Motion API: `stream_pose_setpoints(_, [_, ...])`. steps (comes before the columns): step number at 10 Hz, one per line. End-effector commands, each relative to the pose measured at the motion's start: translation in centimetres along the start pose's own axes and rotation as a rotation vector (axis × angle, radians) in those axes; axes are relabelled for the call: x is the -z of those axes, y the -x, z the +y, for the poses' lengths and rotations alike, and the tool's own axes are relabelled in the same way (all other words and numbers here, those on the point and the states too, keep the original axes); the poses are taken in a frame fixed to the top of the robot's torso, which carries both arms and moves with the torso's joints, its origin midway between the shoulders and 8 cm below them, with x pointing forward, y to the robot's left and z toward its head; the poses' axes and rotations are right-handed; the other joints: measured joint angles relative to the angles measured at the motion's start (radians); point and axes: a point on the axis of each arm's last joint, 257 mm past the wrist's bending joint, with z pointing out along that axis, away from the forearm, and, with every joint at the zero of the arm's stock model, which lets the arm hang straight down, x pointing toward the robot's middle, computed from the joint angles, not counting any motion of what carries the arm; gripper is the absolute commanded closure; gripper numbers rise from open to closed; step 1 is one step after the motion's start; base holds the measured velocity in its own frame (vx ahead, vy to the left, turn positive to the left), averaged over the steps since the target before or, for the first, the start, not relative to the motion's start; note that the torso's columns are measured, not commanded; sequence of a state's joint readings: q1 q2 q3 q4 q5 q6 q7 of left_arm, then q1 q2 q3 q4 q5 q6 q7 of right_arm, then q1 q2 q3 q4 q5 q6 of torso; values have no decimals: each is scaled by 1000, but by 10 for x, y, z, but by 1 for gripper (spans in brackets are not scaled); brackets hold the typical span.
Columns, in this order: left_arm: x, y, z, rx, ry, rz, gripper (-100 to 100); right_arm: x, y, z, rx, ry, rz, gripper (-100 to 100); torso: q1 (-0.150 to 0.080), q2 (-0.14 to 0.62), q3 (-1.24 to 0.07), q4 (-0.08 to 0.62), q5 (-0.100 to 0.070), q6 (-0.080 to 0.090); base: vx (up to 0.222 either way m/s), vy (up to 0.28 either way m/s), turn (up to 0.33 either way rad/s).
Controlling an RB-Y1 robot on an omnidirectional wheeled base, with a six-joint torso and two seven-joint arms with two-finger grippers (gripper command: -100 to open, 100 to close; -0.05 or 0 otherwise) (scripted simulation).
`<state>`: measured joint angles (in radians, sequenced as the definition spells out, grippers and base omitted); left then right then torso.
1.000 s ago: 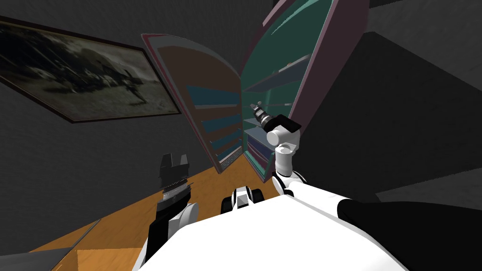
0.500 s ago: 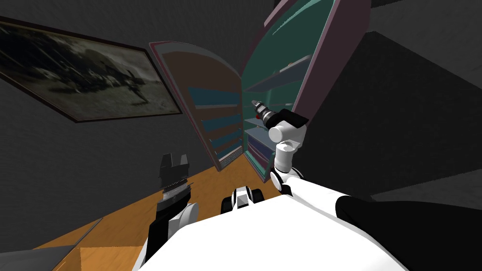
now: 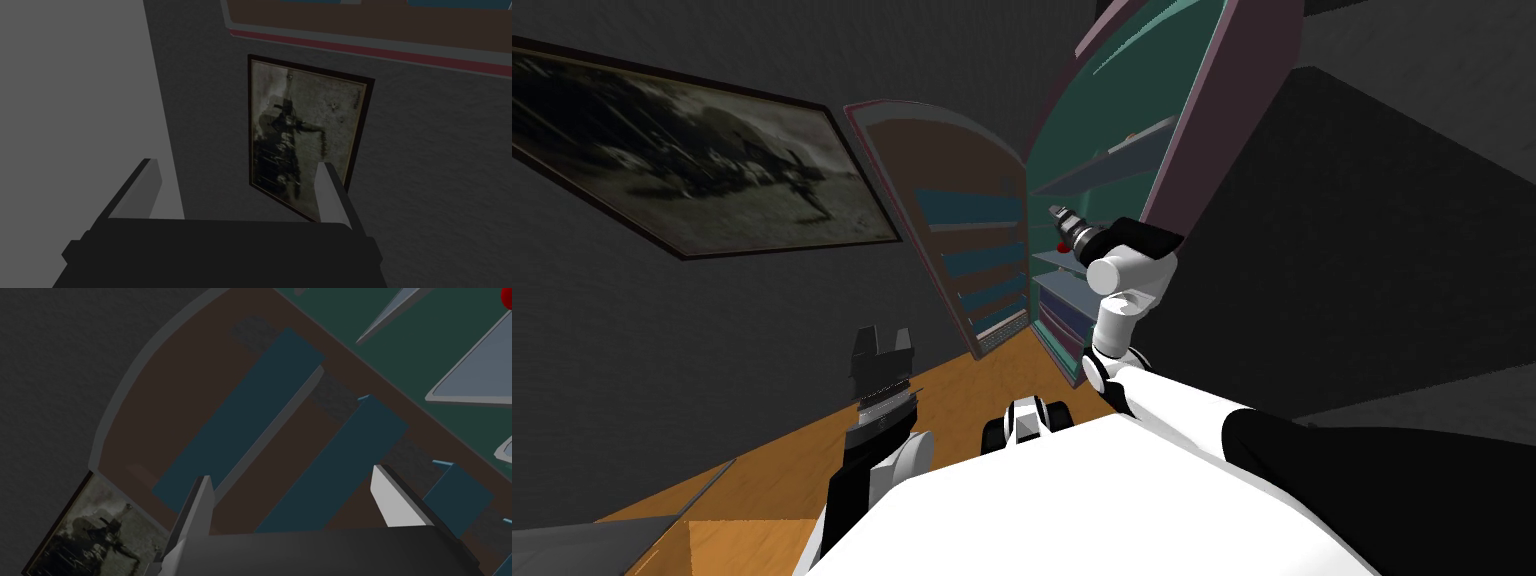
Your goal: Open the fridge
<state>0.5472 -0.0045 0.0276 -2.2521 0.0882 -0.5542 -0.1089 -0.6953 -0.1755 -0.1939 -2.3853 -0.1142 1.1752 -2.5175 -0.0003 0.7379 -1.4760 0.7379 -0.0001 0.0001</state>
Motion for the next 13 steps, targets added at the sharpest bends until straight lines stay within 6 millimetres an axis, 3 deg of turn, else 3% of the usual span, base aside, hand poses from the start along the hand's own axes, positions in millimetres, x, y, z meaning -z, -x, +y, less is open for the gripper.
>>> stream_pose_setpoints(1, [0,0,0,0,0,0,0,2,-11,-5,-1,25,9,-100,1,0,0,0,0,0,-6,9,18])
stream_pose_setpoints(2, [0,0,0,0,0,0,0,5,-27,-16,-7,19,41,-100,0,0,0,0,0,0,-6,12,41])
stream_pose_setpoints(4, [0,0,0,0,0,0,0,5,-22,-10,-8,44,22,-100,0,0,0,0,0,0,-4,8,8])
stream_pose_setpoints(5, [0,0,0,0,0,0,0,9,-36,-20,-20,42,49,-100,0,0,0,0,0,0,-6,8,49])
stream_pose_setpoints(6, [0,0,0,0,0,0,0,9,-32,-15,-21,62,34,-100,0,0,0,0,0,0,-6,7,24])
stream_pose_setpoints(7, [0,0,0,0,0,0,0,13,-45,-24,-39,58,60,-100,0,0,0,0,0,0,-8,10,40])
stream_pose_setpoints(8, [0,0,0,0,0,0,0,13,-41,-18,-41,81,44,-100,1,0,0,0,0,0,-7,9,24])
stream_pose_setpoints(11, [0,0,0,0,0,0,0,21,-59,-30,-99,89,76,-100,0,0,0,0,0,0,-8,9,41])
stream_pose_setpoints(13, [0,0,0,0,0,0,0,22,-53,-23,-101,116,56,-100,0,0,0,0,0,0,-3,3,12])
